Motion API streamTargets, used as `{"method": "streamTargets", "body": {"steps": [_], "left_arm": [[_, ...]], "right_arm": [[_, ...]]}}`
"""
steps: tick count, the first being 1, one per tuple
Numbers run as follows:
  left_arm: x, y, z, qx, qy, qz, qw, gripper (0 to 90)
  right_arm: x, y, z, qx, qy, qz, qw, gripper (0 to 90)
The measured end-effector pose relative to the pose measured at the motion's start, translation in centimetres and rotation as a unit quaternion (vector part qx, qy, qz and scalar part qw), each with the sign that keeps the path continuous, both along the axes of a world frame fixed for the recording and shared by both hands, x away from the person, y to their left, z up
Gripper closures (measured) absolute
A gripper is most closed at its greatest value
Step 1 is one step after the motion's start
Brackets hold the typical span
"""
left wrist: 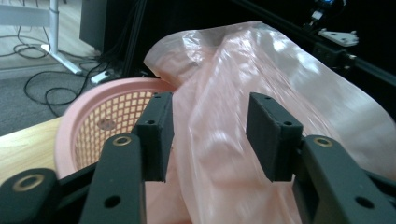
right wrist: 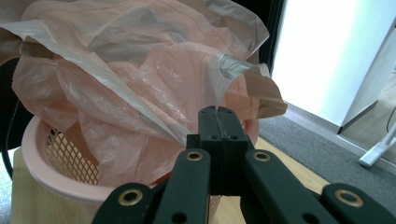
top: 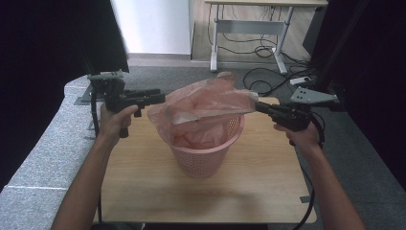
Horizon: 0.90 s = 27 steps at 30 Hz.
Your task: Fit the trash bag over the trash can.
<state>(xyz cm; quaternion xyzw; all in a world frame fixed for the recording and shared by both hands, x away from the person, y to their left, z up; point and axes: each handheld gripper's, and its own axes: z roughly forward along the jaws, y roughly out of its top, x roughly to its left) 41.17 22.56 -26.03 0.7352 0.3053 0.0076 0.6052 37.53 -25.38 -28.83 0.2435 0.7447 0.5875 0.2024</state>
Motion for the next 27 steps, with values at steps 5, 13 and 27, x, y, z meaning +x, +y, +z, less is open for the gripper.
{"method": "streamTargets", "body": {"steps": [5,13,27], "left_arm": [[2.1,-1.3,-0.6,0.02,0.027,-0.031,0.9989,44.2],[2.1,-3.6,-1.6,0.086,0.036,-0.034,0.9951,60.2],[0.8,-1.7,-1.8,0.012,0.002,0.062,0.998,89.8]], "right_arm": [[0.5,0.7,0.1,-0.005,-0.003,0.007,1.0,89.8],[0.6,1.4,-0.1,-0.01,-0.004,0.008,0.9999,89.8],[-0.4,0.0,-0.8,-0.018,-0.001,-0.008,0.9998,89.8]]}}
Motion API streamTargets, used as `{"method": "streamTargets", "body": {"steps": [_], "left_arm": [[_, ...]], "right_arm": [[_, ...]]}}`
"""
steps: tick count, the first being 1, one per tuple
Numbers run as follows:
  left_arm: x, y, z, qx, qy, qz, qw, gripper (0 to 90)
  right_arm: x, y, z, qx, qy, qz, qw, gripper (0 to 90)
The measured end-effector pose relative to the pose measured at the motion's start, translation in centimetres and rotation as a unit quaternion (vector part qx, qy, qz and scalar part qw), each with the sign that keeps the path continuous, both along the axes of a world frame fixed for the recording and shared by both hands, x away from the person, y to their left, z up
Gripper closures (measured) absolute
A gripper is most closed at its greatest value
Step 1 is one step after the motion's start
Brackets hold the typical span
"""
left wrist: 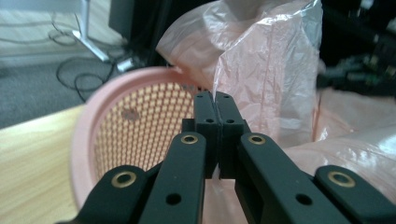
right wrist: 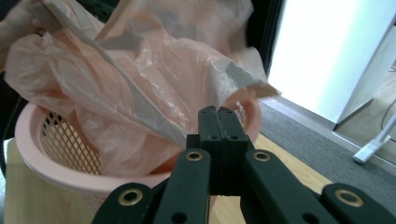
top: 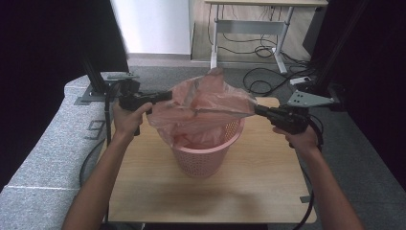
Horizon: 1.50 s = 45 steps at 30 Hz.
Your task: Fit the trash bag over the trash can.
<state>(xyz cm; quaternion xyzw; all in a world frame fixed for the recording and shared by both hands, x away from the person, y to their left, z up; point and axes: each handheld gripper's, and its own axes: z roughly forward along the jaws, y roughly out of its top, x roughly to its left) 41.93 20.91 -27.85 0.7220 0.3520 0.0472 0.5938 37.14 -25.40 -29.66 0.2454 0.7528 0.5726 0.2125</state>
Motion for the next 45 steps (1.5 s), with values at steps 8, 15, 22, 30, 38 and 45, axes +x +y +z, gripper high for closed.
{"method": "streamTargets", "body": {"steps": [8,15,22,30,38,45], "left_arm": [[-1.3,1.4,0.2,-0.025,-0.016,0.019,0.9994,89.9],[-3.1,2.4,-0.9,-0.032,-0.005,-0.004,0.9995,89.9],[-4.8,3.8,-3.2,-0.041,0.016,-0.023,0.9988,89.8],[-5.1,4.0,-4.7,-0.045,0.034,-0.03,0.998,89.7],[-5.4,3.5,-3.6,-0.023,0.019,-0.022,0.9993,89.6],[-5.9,3.1,-3.3,-0.001,0.006,-0.006,1.0,89.6]], "right_arm": [[-0.4,-2.5,-0.4,-0.005,-0.006,-0.042,0.9991,89.7],[-1.4,-3.4,-0.9,-0.005,-0.009,-0.041,0.9991,89.7],[-2.9,-2.7,-3.6,-0.002,0.012,-0.008,0.9999,89.5],[-3.3,-2.1,-5.1,0.008,0.024,-0.019,0.9995,69.3],[-5.1,-2.8,-2.0,0.026,-0.002,-0.048,0.9985,42.1],[-6.0,-0.8,-0.9,0.03,-0.001,-0.01,0.9995,37.7]]}}
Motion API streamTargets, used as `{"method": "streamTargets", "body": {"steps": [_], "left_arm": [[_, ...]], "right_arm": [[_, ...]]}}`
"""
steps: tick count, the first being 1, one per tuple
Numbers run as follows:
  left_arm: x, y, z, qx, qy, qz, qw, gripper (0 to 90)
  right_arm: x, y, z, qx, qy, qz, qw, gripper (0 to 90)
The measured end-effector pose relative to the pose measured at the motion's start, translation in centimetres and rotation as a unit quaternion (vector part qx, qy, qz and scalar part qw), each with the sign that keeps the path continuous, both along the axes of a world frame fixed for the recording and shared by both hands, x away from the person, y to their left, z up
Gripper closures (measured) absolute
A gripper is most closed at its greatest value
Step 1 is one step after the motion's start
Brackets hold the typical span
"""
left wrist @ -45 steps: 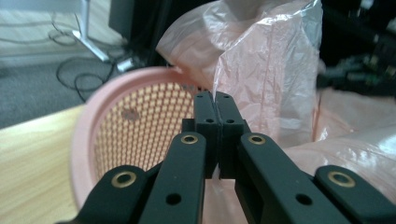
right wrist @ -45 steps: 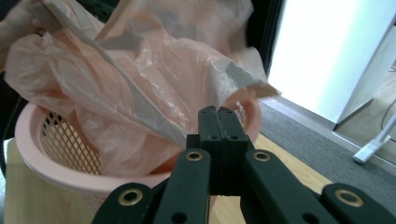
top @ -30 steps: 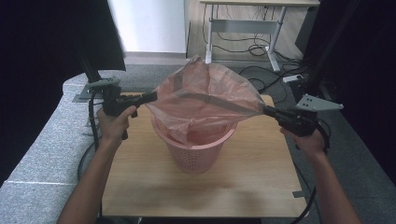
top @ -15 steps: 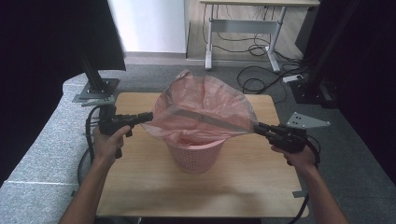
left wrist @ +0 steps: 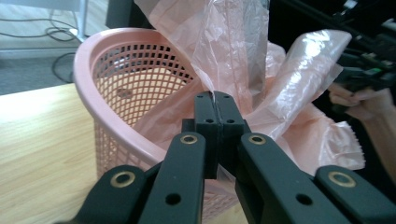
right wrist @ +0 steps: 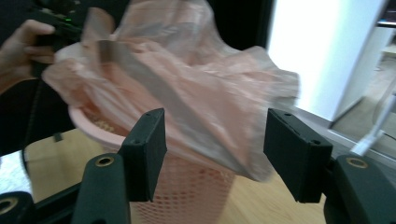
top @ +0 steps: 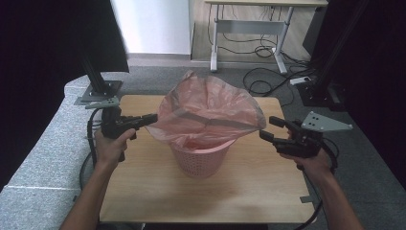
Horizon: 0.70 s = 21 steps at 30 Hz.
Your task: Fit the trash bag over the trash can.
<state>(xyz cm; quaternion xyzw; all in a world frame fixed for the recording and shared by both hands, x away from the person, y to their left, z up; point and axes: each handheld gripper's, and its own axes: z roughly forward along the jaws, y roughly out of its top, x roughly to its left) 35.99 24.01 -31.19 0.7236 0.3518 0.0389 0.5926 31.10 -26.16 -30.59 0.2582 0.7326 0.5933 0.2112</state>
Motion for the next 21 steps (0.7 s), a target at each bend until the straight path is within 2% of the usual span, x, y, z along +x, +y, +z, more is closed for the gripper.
{"method": "streamTargets", "body": {"steps": [7,9,11,13,15,17,21], "left_arm": [[-0.2,-0.2,-0.2,0.019,-0.012,0.012,0.9997,89.6],[-0.4,-0.1,-0.3,0.025,-0.015,0.013,0.9995,89.6],[-0.5,0.0,-0.4,0.022,-0.016,0.011,0.9996,89.6],[-0.5,0.2,-0.5,0.02,-0.013,0.011,0.9996,89.6],[-0.6,0.3,-0.6,0.019,-0.012,0.01,0.9997,89.6],[-0.6,0.3,-0.7,0.019,-0.012,0.008,0.9997,89.6],[-0.6,0.3,-0.8,0.012,-0.009,0.005,0.9999,89.5]], "right_arm": [[1.6,2.9,-0.4,-0.017,0.027,0.036,0.9988,36.5],[2.2,3.7,-0.7,-0.033,0.028,0.037,0.9983,36.6],[2.7,4.2,-0.9,-0.041,0.023,0.033,0.9983,37.5],[3.4,4.4,-1.0,-0.033,0.035,0.04,0.998,37.9],[3.9,4.7,-1.1,-0.037,0.038,0.05,0.9974,39.3],[4.1,4.9,-1.3,-0.04,0.04,0.059,0.9967,43.3],[3.9,5.0,-1.6,-0.061,0.037,0.081,0.9942,57.9]]}}
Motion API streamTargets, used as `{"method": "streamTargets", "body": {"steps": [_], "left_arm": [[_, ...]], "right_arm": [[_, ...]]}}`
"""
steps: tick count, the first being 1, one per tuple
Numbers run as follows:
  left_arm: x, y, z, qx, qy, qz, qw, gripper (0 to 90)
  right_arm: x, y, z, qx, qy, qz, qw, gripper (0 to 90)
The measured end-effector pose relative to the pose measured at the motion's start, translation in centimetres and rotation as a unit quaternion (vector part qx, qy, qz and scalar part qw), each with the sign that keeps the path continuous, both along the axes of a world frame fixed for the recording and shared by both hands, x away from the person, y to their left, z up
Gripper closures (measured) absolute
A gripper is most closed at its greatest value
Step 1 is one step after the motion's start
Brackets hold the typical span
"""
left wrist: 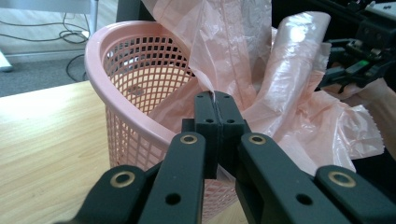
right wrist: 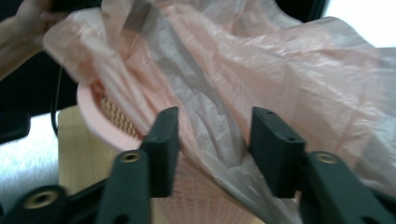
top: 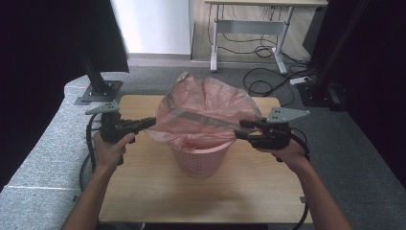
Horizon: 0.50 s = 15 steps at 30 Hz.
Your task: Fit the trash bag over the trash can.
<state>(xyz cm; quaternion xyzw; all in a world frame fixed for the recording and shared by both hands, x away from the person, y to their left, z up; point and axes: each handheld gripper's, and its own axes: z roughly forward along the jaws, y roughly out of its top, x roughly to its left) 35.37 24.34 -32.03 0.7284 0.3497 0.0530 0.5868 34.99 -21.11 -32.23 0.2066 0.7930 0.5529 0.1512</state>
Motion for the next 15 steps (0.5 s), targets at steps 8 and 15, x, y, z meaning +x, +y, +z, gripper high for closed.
{"method": "streamTargets", "body": {"steps": [8,15], "left_arm": [[-0.22,0.04,-0.43,-0.012,0.004,-0.007,0.9999,89.4],[-0.15,-0.1,-0.34,-0.013,0.005,-0.008,0.9999,89.3]], "right_arm": [[-0.79,-0.49,-0.77,0.003,0.0,0.01,0.9999,79.1],[-0.35,-0.76,-0.45,0.052,0.013,-0.031,0.9981,47.5]]}}
